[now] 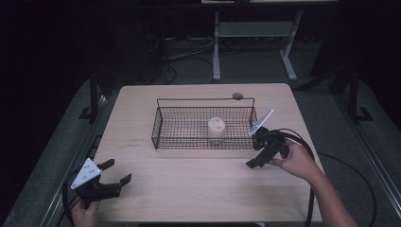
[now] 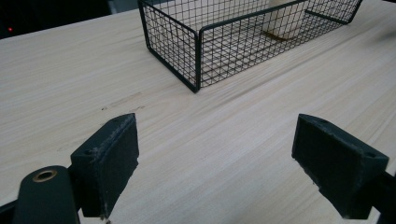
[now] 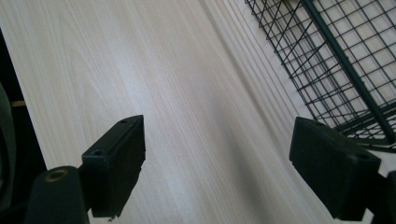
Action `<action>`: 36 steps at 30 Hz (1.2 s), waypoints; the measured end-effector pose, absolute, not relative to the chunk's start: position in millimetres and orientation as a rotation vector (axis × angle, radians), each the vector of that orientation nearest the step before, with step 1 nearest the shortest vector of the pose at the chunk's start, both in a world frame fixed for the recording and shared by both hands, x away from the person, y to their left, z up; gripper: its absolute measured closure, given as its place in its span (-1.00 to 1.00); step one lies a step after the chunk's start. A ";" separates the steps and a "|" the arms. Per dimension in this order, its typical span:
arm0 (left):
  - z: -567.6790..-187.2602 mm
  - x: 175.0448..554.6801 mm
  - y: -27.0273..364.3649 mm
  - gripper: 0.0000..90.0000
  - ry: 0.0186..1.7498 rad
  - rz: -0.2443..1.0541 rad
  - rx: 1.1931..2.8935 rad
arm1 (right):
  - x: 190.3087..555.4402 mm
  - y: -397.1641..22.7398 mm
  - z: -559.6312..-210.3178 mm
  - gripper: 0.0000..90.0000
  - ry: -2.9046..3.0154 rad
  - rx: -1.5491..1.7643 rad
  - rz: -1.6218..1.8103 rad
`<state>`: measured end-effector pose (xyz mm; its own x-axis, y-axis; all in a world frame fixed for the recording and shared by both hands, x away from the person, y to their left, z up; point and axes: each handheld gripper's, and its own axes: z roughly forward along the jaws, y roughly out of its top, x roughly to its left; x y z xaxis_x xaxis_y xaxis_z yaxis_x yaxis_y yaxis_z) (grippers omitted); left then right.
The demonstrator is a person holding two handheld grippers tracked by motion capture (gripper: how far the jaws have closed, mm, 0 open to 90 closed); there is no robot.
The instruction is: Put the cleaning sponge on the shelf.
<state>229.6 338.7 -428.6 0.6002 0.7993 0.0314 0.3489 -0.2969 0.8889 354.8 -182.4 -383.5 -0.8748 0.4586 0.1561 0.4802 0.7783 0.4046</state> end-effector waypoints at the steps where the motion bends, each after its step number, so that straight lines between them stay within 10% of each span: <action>1: -428.5 229.5 338.6 -0.69 0.921 0.602 1.890 | 353.8 -183.2 -384.3 -0.60 -2.915 -0.773 -0.687; 36: -429.2 229.2 337.8 -0.69 0.922 0.604 1.893 | 315.6 -208.4 -408.6 -0.62 -2.901 -0.807 -0.721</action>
